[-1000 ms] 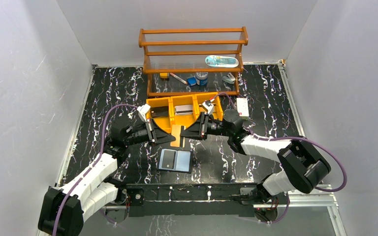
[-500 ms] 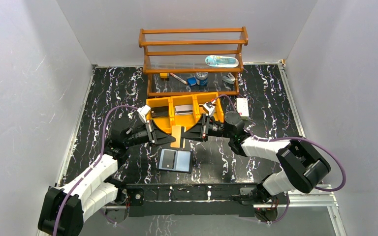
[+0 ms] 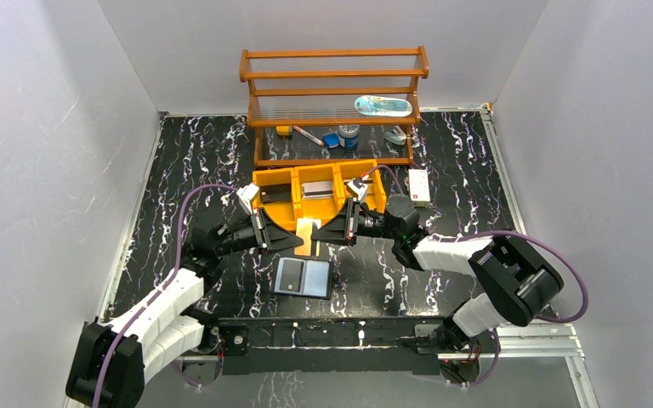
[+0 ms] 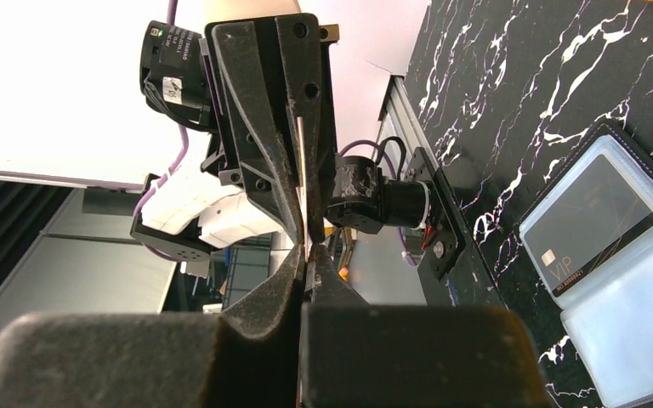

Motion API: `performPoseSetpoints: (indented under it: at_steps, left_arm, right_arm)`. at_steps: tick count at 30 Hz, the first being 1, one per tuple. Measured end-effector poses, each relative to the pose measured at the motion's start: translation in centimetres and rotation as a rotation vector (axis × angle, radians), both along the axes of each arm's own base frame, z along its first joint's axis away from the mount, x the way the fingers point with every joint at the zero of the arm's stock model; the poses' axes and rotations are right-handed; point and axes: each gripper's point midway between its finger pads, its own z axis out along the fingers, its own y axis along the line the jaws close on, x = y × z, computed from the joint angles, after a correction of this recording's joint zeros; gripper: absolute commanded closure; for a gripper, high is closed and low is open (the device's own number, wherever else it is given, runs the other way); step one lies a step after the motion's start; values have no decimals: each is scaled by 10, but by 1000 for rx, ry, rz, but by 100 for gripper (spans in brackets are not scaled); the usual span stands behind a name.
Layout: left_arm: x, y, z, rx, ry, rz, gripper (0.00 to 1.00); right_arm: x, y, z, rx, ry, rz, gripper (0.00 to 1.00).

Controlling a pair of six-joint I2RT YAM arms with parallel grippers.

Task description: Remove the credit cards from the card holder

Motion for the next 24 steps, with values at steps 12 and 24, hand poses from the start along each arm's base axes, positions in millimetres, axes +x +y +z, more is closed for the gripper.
performPoseSetpoints:
  at_steps: [12, 24]
  left_arm:
    - [6, 7, -6, 142, -38, 25, 10]
    - [32, 66, -27, 630, -157, 239, 2]
  right_arm:
    - [3, -5, -3, -55, -26, -56, 100]
    - [36, -35, -22, -369, -135, -260, 100]
